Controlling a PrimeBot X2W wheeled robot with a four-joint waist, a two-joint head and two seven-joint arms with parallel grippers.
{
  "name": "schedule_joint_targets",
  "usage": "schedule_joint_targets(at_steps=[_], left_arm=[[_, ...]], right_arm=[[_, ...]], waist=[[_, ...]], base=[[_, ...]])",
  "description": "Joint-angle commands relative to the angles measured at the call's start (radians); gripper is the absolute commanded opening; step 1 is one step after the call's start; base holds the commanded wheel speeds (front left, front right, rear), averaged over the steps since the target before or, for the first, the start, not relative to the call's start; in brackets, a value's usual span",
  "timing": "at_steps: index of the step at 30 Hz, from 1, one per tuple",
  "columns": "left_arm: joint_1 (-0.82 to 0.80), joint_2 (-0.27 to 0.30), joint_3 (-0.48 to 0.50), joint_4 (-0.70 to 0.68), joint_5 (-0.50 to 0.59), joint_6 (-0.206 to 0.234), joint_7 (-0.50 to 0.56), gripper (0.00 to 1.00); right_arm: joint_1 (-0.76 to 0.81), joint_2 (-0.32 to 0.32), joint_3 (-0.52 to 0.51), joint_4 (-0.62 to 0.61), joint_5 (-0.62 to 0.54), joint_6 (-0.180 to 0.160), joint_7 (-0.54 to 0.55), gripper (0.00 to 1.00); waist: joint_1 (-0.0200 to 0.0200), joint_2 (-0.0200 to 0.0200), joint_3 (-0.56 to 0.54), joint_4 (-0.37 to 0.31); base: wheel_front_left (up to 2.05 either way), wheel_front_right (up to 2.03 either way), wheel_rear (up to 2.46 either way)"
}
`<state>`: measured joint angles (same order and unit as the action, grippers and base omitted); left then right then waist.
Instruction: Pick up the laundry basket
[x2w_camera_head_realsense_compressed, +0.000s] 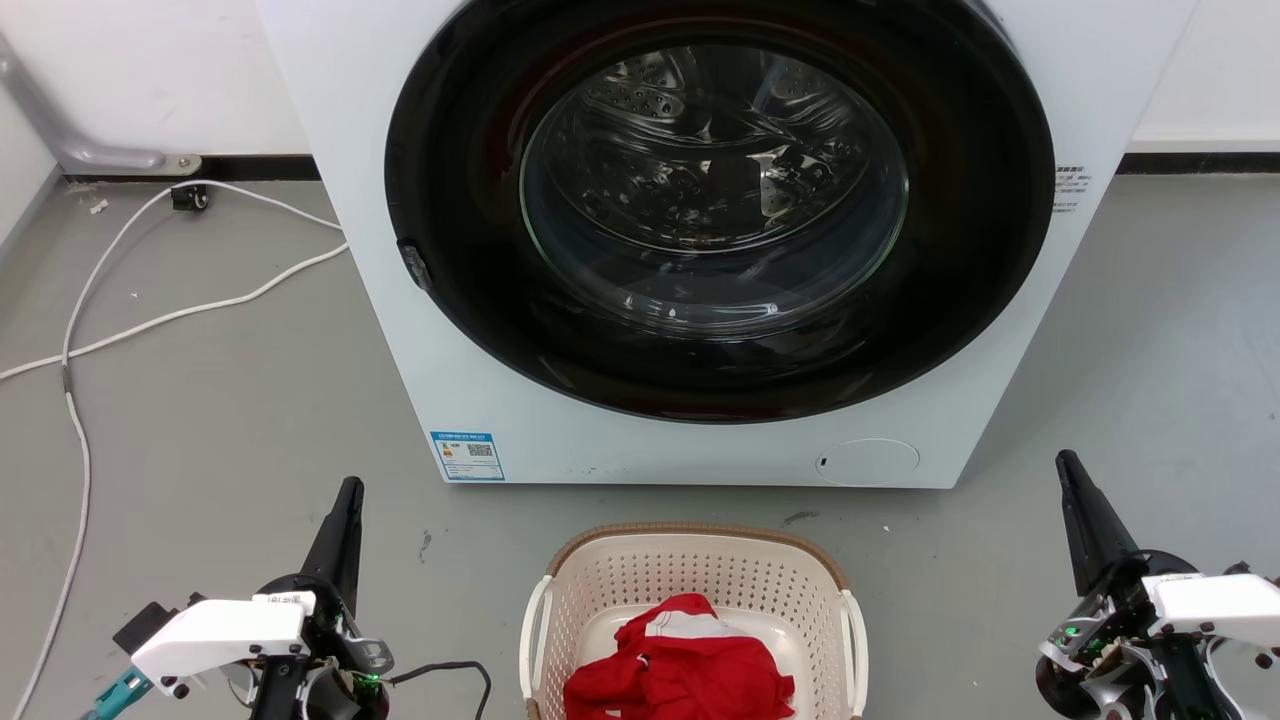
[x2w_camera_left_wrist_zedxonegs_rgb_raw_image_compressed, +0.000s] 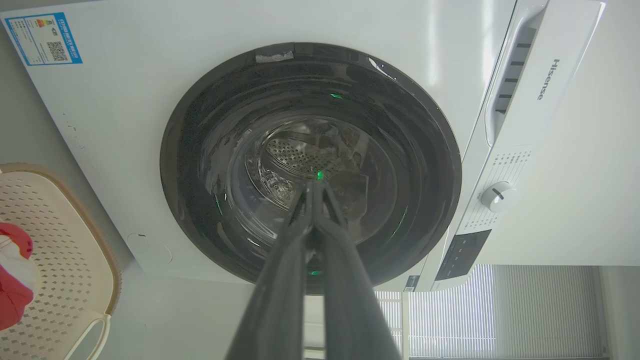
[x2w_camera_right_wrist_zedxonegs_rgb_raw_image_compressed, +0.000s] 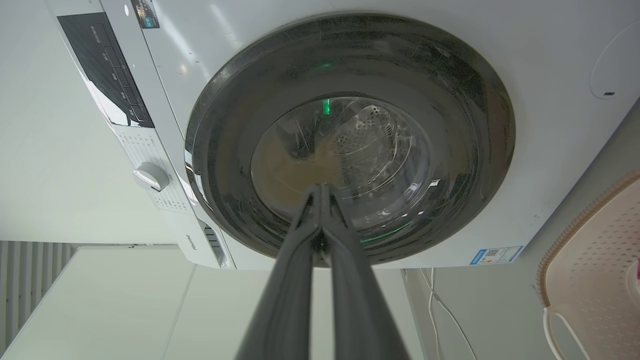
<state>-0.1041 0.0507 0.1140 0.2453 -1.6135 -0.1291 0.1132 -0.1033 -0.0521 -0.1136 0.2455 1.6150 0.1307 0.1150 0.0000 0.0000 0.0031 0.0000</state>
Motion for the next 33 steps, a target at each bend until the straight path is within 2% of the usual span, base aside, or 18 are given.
schedule_joint_targets(at_steps=[1, 24, 25, 33], left_arm=[[-0.01, 0.0, 0.001, 0.001, 0.001, -0.003, 0.003, 0.0], [-0.01, 0.0, 0.001, 0.001, 0.001, -0.003, 0.003, 0.0], [0.0, 0.0, 0.0, 0.0, 0.0, 0.0, 0.0, 1.0], [0.01, -0.002, -0.037, 0.002, 0.008, 0.0, -0.034, 1.0]], right_arm=[[-0.012, 0.003, 0.001, 0.001, -0.004, 0.0, 0.0, 0.0], [-0.012, 0.003, 0.001, 0.001, -0.004, 0.0, 0.0, 0.0], [0.0, 0.0, 0.0, 0.0, 0.0, 0.0, -0.001, 1.0], [0.023, 0.001, 0.021, -0.014, -0.019, 0.0, -0.032, 1.0]], waist=[[0.0, 0.0, 0.0, 0.0], [0.0, 0.0, 0.0, 0.0], [0.0, 0.0, 0.0, 0.0], [0.0, 0.0, 0.001, 0.0]], base=[[0.0, 0.0, 0.0], [0.0, 0.0, 0.0], [0.0, 0.0, 0.0], [0.0, 0.0, 0.0]])
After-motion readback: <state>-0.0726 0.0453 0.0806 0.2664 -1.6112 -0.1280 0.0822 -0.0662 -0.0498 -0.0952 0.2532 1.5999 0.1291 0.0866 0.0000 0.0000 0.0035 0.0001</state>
